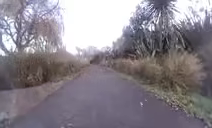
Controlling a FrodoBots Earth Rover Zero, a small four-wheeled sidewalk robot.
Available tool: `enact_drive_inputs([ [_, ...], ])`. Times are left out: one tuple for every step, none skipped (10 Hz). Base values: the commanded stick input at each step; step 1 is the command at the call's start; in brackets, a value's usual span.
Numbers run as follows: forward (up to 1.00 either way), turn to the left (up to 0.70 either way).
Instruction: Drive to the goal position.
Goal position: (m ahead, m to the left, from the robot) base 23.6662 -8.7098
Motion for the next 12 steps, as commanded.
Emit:
enact_drive_inputs([
  [0.70,0.00],
  [0.70,0.00],
  [0.70,0.00],
  [0.70,0.00],
  [0.70,0.00],
  [0.70,0.00],
  [0.70,0.00],
  [0.70,-0.35],
  [0.70,-0.35],
  [0.70,-0.35],
  [0.70,-0.28],
  [0.70,-0.17],
])
